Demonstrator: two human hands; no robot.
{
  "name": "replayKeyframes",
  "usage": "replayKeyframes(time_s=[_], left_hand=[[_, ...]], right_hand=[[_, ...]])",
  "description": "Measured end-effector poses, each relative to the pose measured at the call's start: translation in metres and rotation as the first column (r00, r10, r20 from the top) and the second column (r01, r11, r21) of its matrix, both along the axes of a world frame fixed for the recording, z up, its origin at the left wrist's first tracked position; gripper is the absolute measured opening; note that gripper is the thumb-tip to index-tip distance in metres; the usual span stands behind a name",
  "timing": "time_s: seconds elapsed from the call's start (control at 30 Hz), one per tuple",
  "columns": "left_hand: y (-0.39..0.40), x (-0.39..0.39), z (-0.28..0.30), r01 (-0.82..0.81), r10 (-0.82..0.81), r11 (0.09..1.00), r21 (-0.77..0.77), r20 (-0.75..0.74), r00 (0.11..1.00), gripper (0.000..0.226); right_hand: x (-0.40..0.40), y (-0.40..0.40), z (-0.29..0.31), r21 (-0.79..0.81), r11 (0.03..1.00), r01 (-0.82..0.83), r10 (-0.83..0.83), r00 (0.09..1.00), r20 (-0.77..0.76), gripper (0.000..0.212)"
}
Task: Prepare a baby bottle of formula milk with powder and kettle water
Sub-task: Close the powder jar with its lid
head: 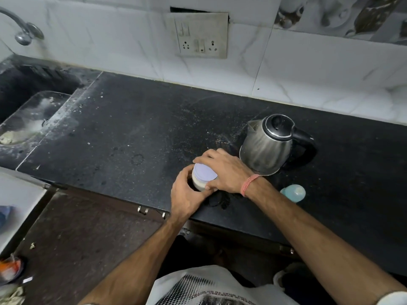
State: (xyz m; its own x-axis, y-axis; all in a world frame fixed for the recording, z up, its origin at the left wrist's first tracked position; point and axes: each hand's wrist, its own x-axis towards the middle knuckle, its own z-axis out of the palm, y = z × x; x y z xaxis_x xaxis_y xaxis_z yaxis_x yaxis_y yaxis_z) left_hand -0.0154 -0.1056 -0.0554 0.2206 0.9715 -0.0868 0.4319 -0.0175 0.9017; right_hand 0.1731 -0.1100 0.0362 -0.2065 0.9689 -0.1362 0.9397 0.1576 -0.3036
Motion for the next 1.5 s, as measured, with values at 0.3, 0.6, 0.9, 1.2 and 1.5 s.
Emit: replayKeyframes(time_s=[0.3,0.6,0.9,1.2,1.5], left_hand=[[-0.014,0.006,0.000,0.068,-0.060,0.995,0.070,-0.112,0.992,0.085],[-0.009,0.005,0.000,0.069,-0.063,0.997,0.042,-0.131,0.989,0.083],[-0.007,0.009,-0.002,0.110,-0.099,0.993,0.051,-0.180,0.979,0.084],[-0.004,0.014,-0.003,0.071,-0.054,0.994,0.081,-0.197,0.979,0.100],[0.002,0.018,0.007,0.198,-0.163,0.972,0.130,-0.240,0.957,0.096]], right_hand=[[0.000,-0.012,-0.009,0.126,0.992,0.016,-0.032,0.992,0.125,0.085],[-0.022,-0.030,-0.015,0.128,0.942,0.309,-0.333,0.902,0.275,0.113],[0.001,-0.034,0.021,-0.222,0.973,-0.064,0.065,0.998,-0.004,0.104],[0.033,-0.057,0.017,-0.087,0.994,0.058,-0.038,0.974,0.222,0.048],[0.005,-0.035,0.017,-0.062,0.987,-0.146,0.149,0.987,0.051,0.097]])
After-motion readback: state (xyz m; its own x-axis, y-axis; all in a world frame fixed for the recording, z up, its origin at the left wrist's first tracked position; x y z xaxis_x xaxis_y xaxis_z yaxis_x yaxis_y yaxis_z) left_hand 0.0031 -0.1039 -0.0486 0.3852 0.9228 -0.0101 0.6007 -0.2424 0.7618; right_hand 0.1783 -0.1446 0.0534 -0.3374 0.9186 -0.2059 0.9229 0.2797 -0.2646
